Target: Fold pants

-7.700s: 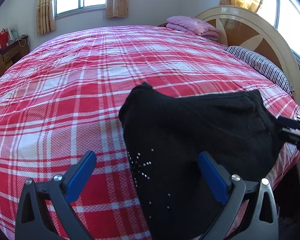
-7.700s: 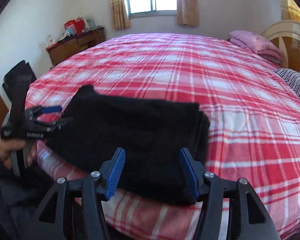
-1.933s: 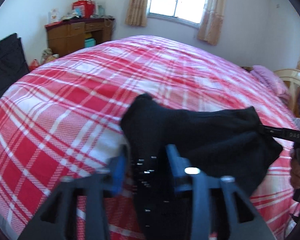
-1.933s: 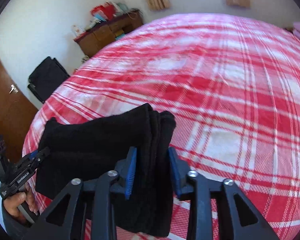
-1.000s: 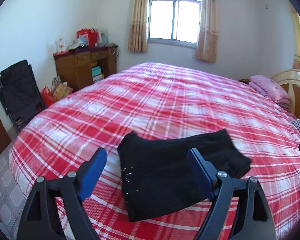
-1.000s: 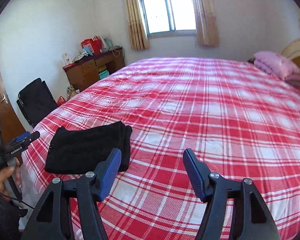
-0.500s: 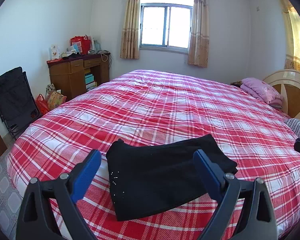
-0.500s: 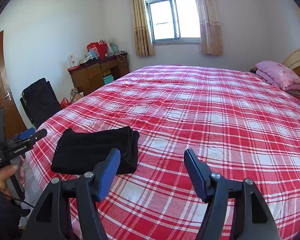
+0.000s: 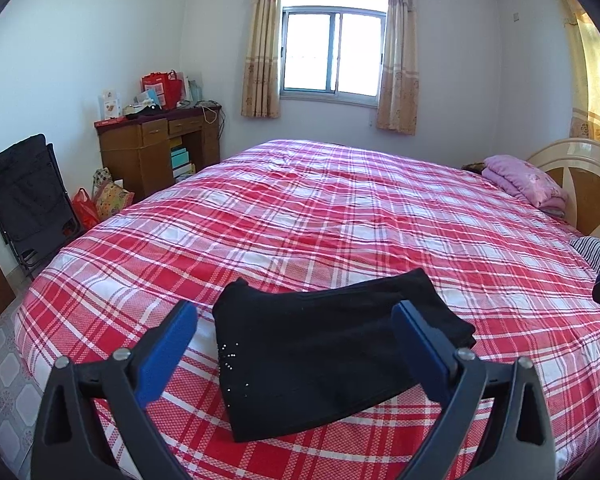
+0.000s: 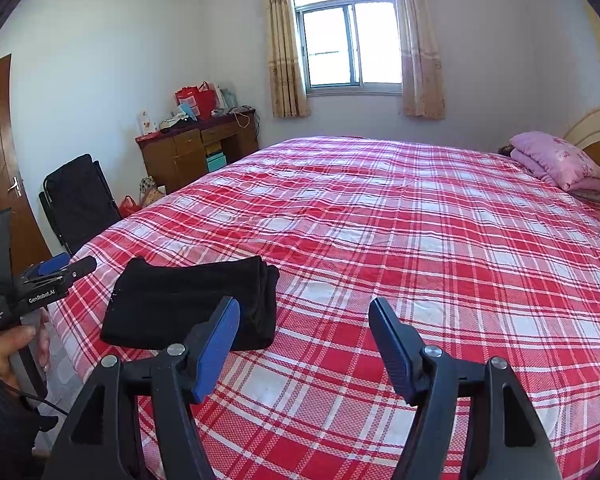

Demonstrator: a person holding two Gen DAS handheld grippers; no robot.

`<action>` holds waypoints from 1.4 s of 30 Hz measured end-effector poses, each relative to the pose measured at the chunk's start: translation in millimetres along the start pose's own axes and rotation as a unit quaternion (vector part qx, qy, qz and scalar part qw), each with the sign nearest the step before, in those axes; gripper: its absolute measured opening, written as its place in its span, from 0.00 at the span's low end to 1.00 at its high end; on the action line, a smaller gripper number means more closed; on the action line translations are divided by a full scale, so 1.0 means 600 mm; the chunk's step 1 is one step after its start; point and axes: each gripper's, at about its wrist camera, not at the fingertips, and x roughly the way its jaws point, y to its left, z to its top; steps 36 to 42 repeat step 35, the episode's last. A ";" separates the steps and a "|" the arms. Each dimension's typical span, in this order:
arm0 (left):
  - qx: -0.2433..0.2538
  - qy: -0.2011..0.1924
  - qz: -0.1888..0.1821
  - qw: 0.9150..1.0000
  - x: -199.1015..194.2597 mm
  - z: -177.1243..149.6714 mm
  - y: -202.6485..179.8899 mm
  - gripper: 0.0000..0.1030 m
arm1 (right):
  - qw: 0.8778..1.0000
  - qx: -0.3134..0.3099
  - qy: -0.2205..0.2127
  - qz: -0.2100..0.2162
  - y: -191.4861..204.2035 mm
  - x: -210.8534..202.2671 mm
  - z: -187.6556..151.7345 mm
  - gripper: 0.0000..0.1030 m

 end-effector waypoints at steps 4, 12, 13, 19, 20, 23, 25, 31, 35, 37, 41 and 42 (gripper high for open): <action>0.001 0.001 0.006 1.000 -0.001 0.000 0.000 0.98 | 1.000 -0.004 -0.006 -0.006 0.002 -0.004 0.001 0.67; 0.004 -0.016 0.005 1.000 -0.015 0.007 -0.006 1.00 | 1.000 -0.009 -0.013 -0.011 0.005 -0.010 0.002 0.67; 0.005 -0.019 0.005 1.000 -0.017 0.008 -0.007 1.00 | 1.000 -0.010 -0.013 -0.012 0.005 -0.010 0.002 0.67; -0.003 -0.020 0.007 1.000 -0.017 0.013 -0.005 1.00 | 1.000 -0.015 -0.013 -0.014 0.009 -0.010 0.002 0.67; -0.005 -0.019 0.009 1.000 -0.016 0.012 -0.004 1.00 | 1.000 -0.016 -0.013 -0.014 0.009 -0.010 0.002 0.67; -0.009 -0.017 0.011 1.000 -0.014 0.012 -0.001 1.00 | 1.000 -0.017 -0.013 -0.015 0.010 -0.009 0.001 0.67; -0.012 -0.016 0.014 1.000 -0.012 0.012 0.001 1.00 | 1.000 -0.018 -0.011 -0.016 0.010 -0.008 0.001 0.67; -0.016 -0.014 0.009 1.000 -0.006 0.006 0.007 1.00 | 1.000 -0.022 -0.006 -0.016 0.015 -0.004 -0.002 0.67; -0.014 -0.016 0.007 1.000 -0.004 0.004 0.006 1.00 | 1.000 -0.025 -0.003 -0.015 0.020 -0.001 -0.005 0.67; -0.014 -0.016 0.007 1.000 -0.004 0.004 0.006 1.00 | 1.000 -0.025 -0.003 -0.015 0.020 -0.001 -0.005 0.67; -0.014 -0.016 0.007 1.000 -0.004 0.004 0.006 1.00 | 1.000 -0.025 -0.003 -0.015 0.020 -0.001 -0.005 0.67; -0.014 -0.016 0.007 1.000 -0.004 0.004 0.006 1.00 | 1.000 -0.025 -0.003 -0.015 0.020 -0.001 -0.005 0.67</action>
